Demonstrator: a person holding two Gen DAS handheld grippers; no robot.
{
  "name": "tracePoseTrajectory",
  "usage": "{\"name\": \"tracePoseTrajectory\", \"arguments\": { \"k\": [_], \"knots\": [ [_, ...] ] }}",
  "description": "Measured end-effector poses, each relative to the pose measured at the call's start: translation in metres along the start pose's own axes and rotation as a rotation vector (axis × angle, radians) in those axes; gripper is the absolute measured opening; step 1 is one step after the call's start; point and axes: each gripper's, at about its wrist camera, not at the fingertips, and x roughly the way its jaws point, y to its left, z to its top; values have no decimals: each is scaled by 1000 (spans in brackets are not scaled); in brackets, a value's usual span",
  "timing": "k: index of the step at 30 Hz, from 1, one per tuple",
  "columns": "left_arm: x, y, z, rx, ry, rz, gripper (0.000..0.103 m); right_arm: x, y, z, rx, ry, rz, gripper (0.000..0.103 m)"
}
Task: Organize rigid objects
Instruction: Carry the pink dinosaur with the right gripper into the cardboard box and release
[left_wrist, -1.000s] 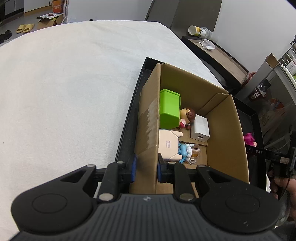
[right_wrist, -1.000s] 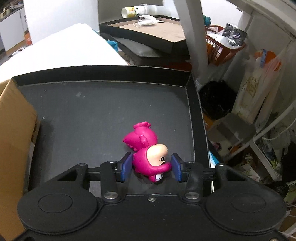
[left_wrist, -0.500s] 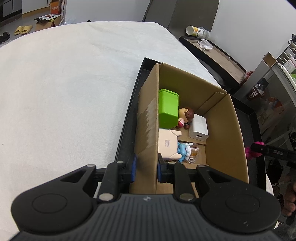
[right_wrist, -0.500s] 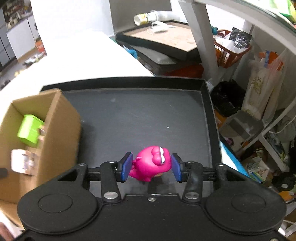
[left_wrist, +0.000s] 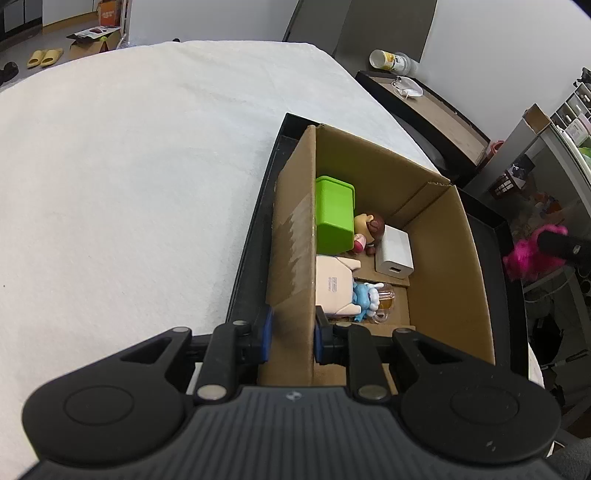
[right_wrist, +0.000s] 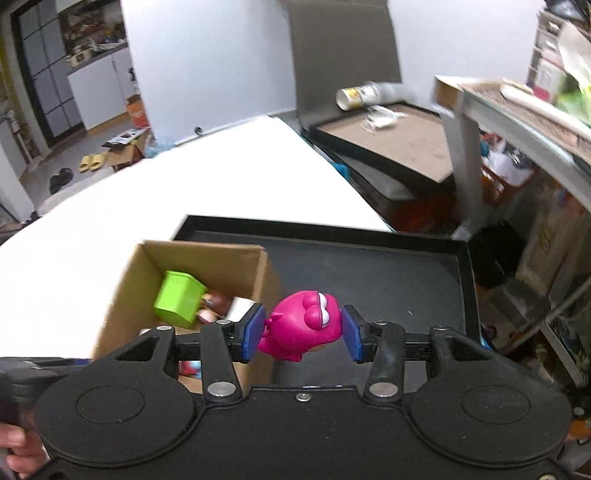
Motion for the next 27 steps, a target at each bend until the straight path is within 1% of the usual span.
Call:
{"name": "tracePoseTrajectory", "arguments": {
  "k": [4, 14, 20, 25, 27],
  "knots": [
    [0, -1, 0, 3, 1, -3, 21, -8, 17, 9, -21, -8, 54, 45],
    [0, -1, 0, 2, 2, -6, 21, -7, 65, 16, -107, 0, 117, 45],
    [0, 0, 0, -2, 5, -14, 21, 2, 81, 14, -143, 23, 128, 45],
    [0, 0, 0, -3, 5, -16, 21, 13, 84, 13, -140, 55, 115, 45],
    [0, 1, 0, -4, 6, -18, 21, 19, 85, 11, -142, 76, 97, 45]
  ]
}}
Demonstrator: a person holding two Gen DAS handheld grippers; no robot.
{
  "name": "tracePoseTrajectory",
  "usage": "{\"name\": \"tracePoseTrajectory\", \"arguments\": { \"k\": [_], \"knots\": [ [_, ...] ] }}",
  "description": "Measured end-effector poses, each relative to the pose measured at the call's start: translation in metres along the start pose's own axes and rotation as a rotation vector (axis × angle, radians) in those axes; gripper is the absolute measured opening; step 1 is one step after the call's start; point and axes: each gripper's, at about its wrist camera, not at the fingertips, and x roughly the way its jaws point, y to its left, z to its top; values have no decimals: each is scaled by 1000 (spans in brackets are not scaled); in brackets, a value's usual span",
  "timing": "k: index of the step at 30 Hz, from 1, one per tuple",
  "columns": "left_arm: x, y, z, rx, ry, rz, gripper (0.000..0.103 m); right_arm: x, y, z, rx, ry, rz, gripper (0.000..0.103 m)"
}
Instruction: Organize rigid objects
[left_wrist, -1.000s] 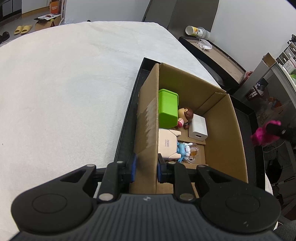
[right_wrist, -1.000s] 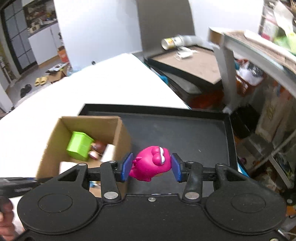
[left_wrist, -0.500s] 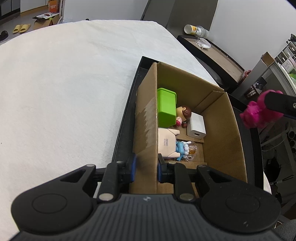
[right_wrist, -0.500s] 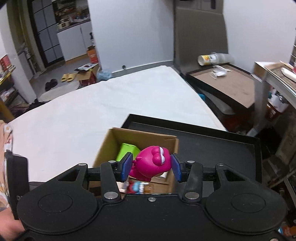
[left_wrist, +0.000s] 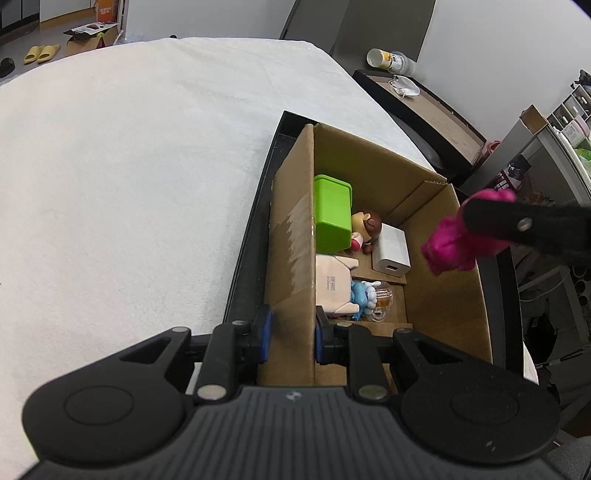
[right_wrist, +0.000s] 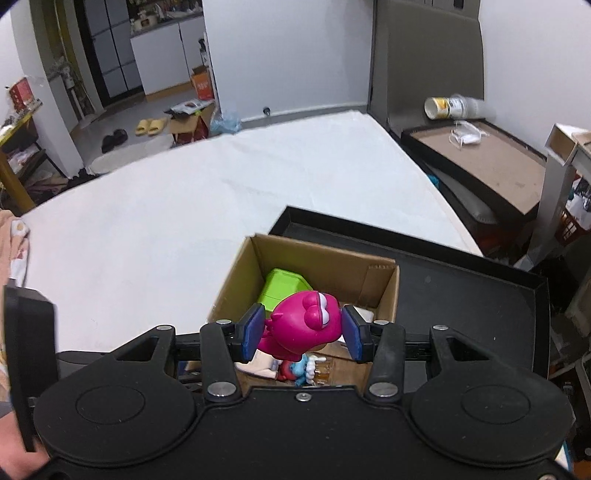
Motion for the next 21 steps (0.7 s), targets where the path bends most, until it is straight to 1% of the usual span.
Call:
{"name": "tracePoseTrajectory", "arguments": {
  "k": [4, 7, 9, 10, 13, 18, 21],
  "knots": [
    [0, 0, 0, 3, 1, 0, 21, 12, 0, -5, -12, 38, -36, 45],
    [0, 1, 1, 2, 2, -1, 21, 20, -1, -8, -28, 47, -69, 46],
    [0, 1, 1, 1, 3, -3, 21, 22, -1, -9, -36, 49, -117, 56],
    [0, 1, 1, 1, 3, -5, 21, 21, -2, -10, -34, 41, -123, 57],
    [0, 2, 1, 0, 4, -8, 21, 10, -10, -13, -3, 23, -102, 60],
    [0, 2, 1, 0, 5, -8, 21, -8, -24, -20, 43, -2, -116, 66],
    [-1, 2, 1, 0, 6, -8, 21, -16, -30, -27, 73, -8, -107, 67]
  ]
}}
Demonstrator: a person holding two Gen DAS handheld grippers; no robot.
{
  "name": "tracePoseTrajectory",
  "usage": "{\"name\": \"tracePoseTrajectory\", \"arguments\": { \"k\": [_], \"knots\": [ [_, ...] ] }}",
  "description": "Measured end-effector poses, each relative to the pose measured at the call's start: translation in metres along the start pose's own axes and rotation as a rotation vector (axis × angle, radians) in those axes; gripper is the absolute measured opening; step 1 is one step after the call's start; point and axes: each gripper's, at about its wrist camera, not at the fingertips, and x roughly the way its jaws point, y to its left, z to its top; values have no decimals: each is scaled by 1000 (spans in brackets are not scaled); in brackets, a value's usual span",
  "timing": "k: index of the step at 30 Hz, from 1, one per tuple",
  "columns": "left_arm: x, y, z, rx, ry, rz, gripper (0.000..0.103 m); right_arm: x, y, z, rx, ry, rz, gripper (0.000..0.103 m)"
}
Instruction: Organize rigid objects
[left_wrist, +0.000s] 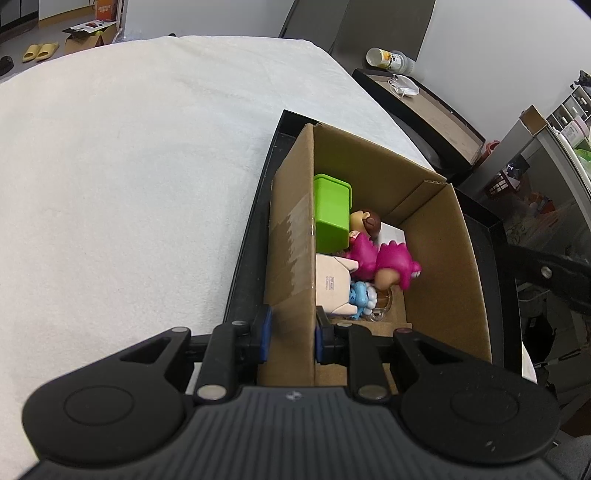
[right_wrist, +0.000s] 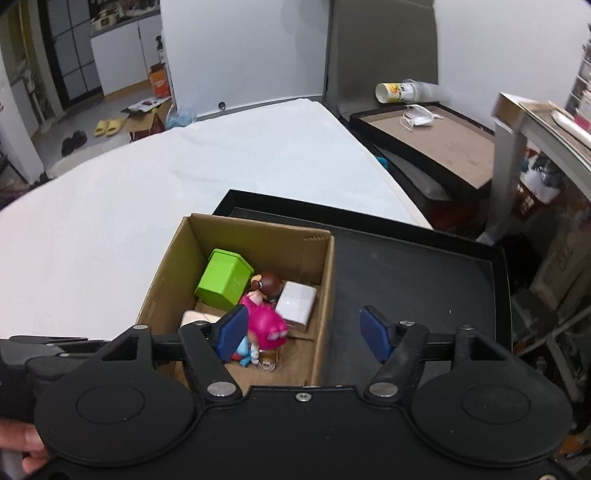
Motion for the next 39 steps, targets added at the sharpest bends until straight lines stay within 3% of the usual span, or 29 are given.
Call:
{"name": "tracePoseTrajectory", "arguments": {
  "k": [3, 6, 16, 24, 32, 39],
  "knots": [
    [0, -2, -1, 0, -1, 10, 21, -10, -6, -7, 33, -8, 10, 69],
    [-4, -5, 1, 0, 3, 13, 20, -20, -12, -13, 77, -29, 6, 81],
    [-25, -5, 0, -27, 5, 27, 20, -47, -20, -25, 148, -30, 15, 90],
    [-65, -24, 0, 35, -31, 54, 23, -78, -42, -43, 257, -90, 40, 100],
    [-116, -48, -12, 102, -44, 30, 28, -109, -54, -59, 335, -158, 30, 103],
    [-156, -66, -28, 153, -105, 26, 30, -132, -61, -72, 368, -188, 42, 103]
  ]
}}
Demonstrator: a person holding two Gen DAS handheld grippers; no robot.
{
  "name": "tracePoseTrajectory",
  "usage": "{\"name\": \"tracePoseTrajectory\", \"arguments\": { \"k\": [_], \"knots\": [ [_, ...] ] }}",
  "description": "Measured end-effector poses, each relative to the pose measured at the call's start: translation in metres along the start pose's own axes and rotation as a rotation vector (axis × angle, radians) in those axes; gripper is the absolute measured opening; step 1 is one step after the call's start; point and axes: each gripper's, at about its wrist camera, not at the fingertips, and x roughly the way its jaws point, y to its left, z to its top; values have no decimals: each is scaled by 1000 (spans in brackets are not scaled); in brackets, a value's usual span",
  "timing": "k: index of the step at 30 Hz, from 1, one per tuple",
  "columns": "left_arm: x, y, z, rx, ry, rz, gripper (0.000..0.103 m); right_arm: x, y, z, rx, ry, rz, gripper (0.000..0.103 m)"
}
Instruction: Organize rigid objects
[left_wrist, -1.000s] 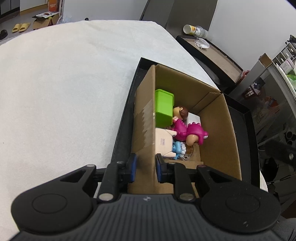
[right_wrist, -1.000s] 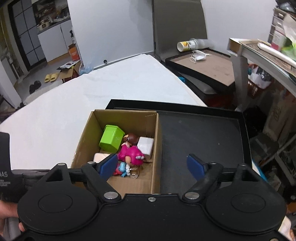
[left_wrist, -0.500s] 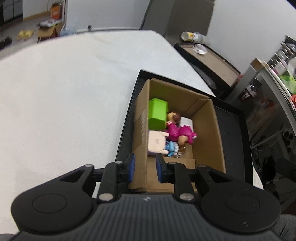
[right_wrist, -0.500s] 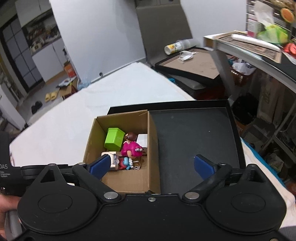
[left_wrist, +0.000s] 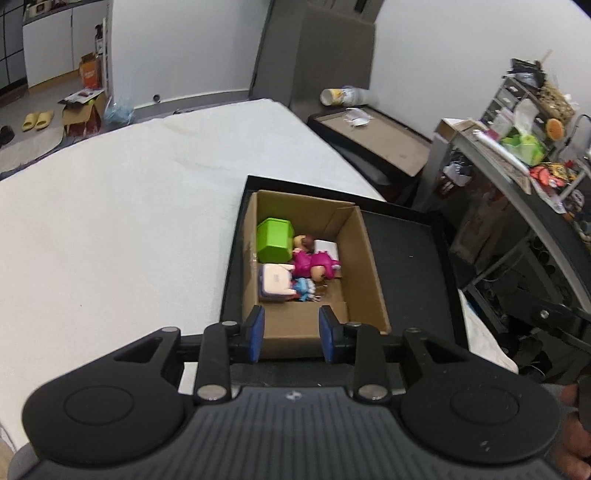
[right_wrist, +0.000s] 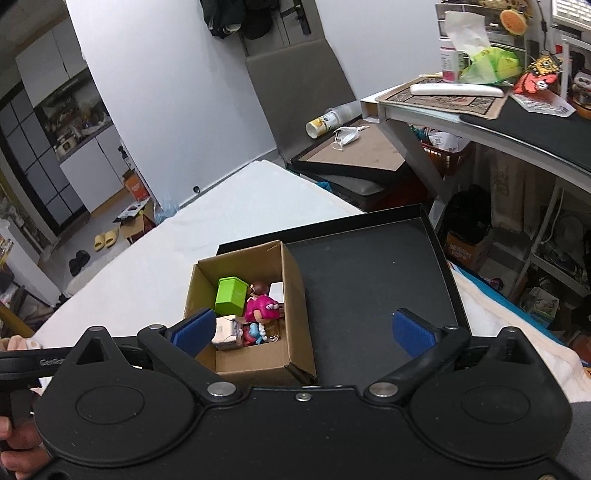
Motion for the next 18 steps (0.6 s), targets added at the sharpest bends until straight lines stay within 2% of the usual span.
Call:
{"name": "tracePoseTrajectory", "arguments": {
  "k": [1, 5, 7, 12, 18],
  "knots": [
    [-4, -3, -2, 3, -2, -8, 33, -5, -1, -1, 4, -6, 1, 103],
    [-21, -13, -8, 13, -37, -13, 54, -24, -6, -3, 12, -32, 14, 103],
    [-29, -20, -11, 28, -57, -12, 59, -31, -8, -4, 6, -42, 15, 103],
    [-44, -35, -19, 73, -97, 16, 60, -45, -13, -6, -1, -54, 18, 103],
    [-58, -42, -30, 66, -98, 24, 61, -58, -15, -8, -5, -61, 22, 103]
  ]
}}
